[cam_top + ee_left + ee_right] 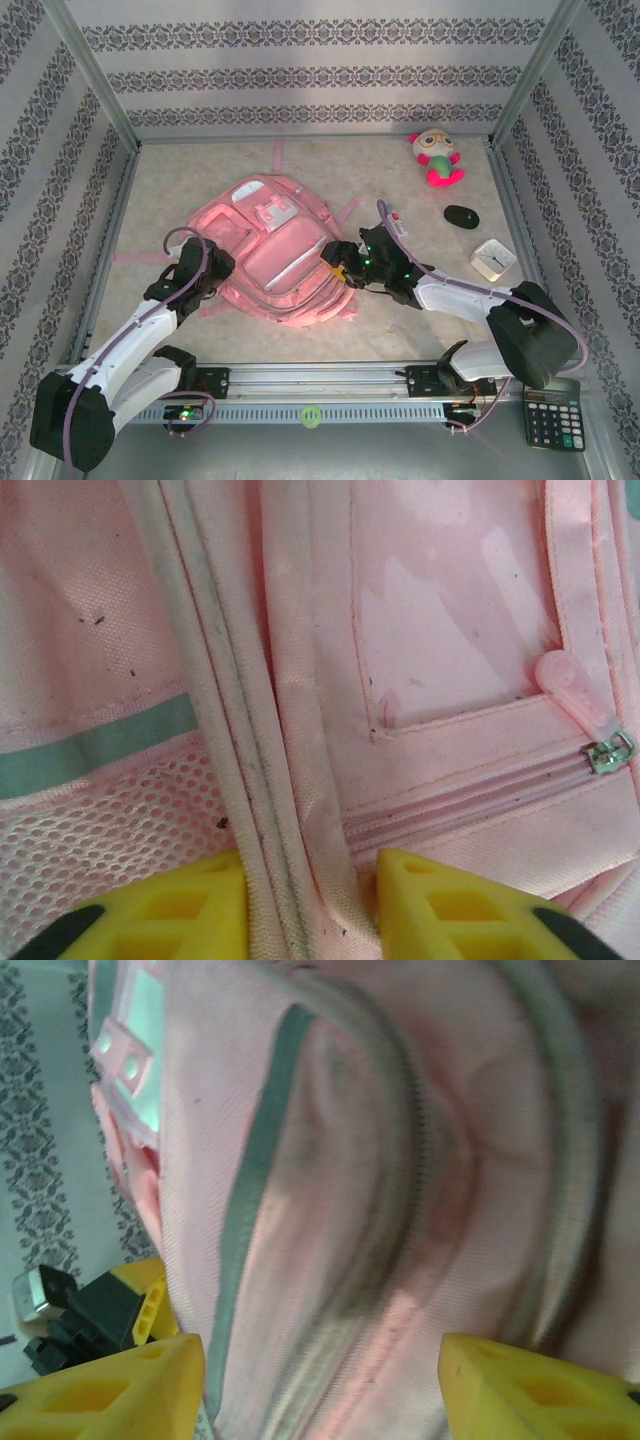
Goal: Pack the student bag
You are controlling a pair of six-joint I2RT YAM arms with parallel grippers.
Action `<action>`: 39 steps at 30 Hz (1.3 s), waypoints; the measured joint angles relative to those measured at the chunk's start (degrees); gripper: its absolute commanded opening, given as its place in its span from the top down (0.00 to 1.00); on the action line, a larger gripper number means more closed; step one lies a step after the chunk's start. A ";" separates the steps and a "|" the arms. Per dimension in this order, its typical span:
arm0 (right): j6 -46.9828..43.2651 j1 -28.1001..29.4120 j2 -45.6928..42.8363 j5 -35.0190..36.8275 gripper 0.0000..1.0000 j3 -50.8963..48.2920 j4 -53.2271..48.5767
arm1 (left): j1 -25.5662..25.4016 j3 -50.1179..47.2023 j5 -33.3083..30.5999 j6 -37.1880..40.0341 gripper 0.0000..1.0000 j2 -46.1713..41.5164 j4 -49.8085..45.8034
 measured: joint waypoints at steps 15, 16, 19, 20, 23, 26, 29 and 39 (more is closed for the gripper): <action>1.84 2.89 5.22 2.19 0.82 3.98 5.86 | 1.25 1.90 -0.48 6.93 1.00 6.51 2.10; 1.66 3.06 5.31 2.34 0.90 4.57 5.75 | 1.27 1.99 -0.63 7.41 1.00 6.69 2.10; 1.70 3.65 5.44 3.04 1.00 5.97 6.58 | 1.66 2.62 -0.70 9.38 1.00 7.39 2.10; 1.31 4.07 5.44 3.43 1.00 6.36 6.86 | 1.95 2.97 -0.76 10.23 1.00 7.82 2.10; 1.14 5.84 5.44 5.20 1.00 6.93 7.04 | 3.04 4.72 -0.81 13.03 1.00 10.67 2.23; 0.98 8.41 5.42 7.85 1.00 7.41 6.99 | 4.26 8.66 -0.79 16.35 1.00 16.17 2.19; 0.48 11.17 5.42 11.08 1.00 8.09 6.84 | 5.51 14.08 -0.13 19.63 0.93 22.62 2.25; -2.49 12.52 6.40 15.15 1.00 14.62 4.02 | 6.82 22.62 7.37 29.90 0.48 18.86 1.95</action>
